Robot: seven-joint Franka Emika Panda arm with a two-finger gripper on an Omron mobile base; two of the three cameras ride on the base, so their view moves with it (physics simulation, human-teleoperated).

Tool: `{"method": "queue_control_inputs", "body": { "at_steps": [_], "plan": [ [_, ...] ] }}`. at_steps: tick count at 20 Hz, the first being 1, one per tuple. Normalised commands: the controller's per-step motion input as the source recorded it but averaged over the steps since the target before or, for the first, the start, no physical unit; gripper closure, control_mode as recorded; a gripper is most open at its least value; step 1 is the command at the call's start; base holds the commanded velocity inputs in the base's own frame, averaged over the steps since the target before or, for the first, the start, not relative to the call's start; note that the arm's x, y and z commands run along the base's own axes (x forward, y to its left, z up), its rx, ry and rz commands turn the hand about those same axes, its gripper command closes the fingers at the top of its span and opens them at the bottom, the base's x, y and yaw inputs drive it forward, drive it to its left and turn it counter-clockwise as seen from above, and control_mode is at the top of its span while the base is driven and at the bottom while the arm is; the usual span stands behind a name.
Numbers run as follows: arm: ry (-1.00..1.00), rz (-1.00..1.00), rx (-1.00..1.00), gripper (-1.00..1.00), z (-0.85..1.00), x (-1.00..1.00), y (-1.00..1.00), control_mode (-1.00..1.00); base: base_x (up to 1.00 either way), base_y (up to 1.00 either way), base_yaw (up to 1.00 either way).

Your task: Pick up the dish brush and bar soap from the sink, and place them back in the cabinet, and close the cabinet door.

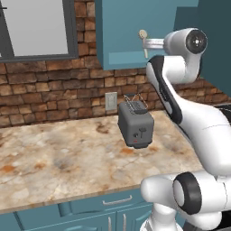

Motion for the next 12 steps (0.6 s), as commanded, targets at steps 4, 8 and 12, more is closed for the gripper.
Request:
{"method": "queue_control_inputs", "body": {
  "at_steps": [4, 8, 12],
  "plan": [
    [0.22, 0.0, 0.0, -1.0, 0.15, -1.0, 0.0, -1.0, 0.0, 0.0, 0.0],
    [0.19, 0.0, 0.0, -1.0, 0.01, -0.97, 0.01, -1.0, 0.0, 0.0, 0.0],
    [0.13, 0.0, 0.0, -1.0, 0.0, -0.96, 0.0, -1.0, 0.0, 0.0, 0.0]
  ]
}}
